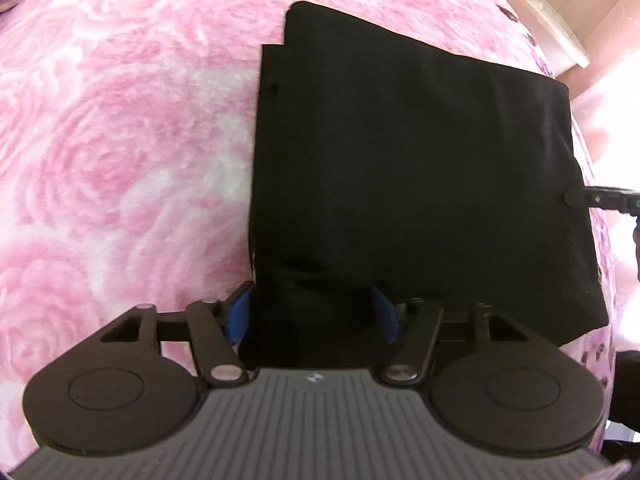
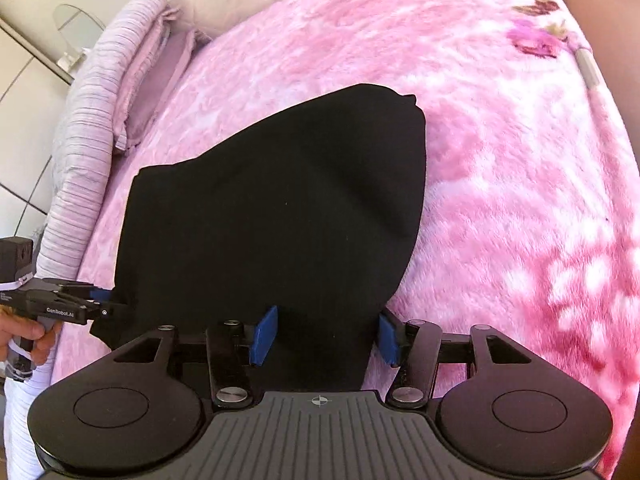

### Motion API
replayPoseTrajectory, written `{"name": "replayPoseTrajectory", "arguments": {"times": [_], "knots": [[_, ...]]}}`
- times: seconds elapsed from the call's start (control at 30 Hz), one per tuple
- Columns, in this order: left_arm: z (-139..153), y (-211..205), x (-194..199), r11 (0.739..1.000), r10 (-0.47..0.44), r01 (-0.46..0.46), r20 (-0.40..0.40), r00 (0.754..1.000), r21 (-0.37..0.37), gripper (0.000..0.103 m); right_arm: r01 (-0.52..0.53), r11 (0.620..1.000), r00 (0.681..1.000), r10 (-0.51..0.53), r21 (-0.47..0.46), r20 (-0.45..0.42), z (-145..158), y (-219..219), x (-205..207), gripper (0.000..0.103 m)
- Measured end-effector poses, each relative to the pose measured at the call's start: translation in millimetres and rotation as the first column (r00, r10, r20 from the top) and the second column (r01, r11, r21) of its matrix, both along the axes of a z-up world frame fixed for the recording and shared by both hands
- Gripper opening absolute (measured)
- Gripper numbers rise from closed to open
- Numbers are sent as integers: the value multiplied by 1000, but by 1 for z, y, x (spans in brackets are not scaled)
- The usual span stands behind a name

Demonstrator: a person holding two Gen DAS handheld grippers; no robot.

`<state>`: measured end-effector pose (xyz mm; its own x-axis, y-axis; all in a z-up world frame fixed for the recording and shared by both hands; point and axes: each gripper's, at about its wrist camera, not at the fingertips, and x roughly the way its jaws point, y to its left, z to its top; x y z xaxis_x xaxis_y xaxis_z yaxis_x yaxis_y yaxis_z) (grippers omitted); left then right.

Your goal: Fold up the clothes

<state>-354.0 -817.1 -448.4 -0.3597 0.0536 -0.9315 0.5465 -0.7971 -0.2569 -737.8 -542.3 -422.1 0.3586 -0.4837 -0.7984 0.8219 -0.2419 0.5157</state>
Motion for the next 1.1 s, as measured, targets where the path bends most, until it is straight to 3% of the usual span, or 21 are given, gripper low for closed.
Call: {"name": "replayPoseTrajectory", "arguments": {"times": [0.03, 0.07, 0.17, 0.33, 0.47, 0.53, 0.6, 0.67, 0.73, 0.87, 0.93, 0.97, 1.03, 1.1], "knots": [[2, 0, -2, 1000, -2, 2, 6, 1000, 1, 45, 9, 1000, 1000, -9, 2, 5, -1, -3, -3, 20], [5, 3, -3, 1000, -5, 5, 14, 1000, -6, 42, 18, 1000, 1000, -18, 4, 10, -3, -7, -6, 10], [20, 13, -2, 1000, 17, -17, 7, 1000, -8, 27, -42, 999, 999, 42, 0, 15, 8, -23, -21, 4], [30, 58, -9, 983, 138, -129, -65, 988, 131, 23, -277, 960, 954, 270, -38, -131, 60, -83, -61, 4], [23, 94, -25, 968, 224, -215, -62, 973, 128, 27, -368, 930, 915, 360, -11, -183, 58, -112, -81, 5], [26, 93, -21, 958, 259, -248, -66, 964, 142, 29, -409, 912, 893, 401, 3, -206, 56, -125, -91, 5], [33, 86, -13, 950, 289, -277, -73, 954, 147, 28, -402, 915, 891, 389, -11, -233, 54, -119, -89, 8], [45, 74, -4, 944, 319, -308, -87, 944, 115, 28, -386, 922, 894, 365, -33, -262, 53, -109, -84, 21], [54, 55, 1, 934, 356, -350, -106, 928, 76, 27, -369, 928, 895, 339, -55, -289, 51, -99, -79, 28], [55, 15, -19, 923, 385, -385, -140, 912, 28, 27, -348, 930, 888, 287, -117, -360, 53, -96, -70, 29], [49, 0, -36, 934, 351, -356, -120, 929, -22, 29, -378, 914, 859, 287, -150, -423, 57, -112, -61, 29], [44, -5, -43, 941, 329, -334, -97, 939, -46, 30, -414, 898, 828, 304, -149, -472, 56, -122, -53, 29], [36, -11, -49, 954, 287, -290, -44, 957, -82, 32, -502, 859, 725, 358, -96, -589, 46, -144, -33, 29], [37, -8, -45, 955, 273, -275, -35, 961, -106, 37, -569, 822, 632, 421, -21, -650, 27, -163, -16, 28]]}}
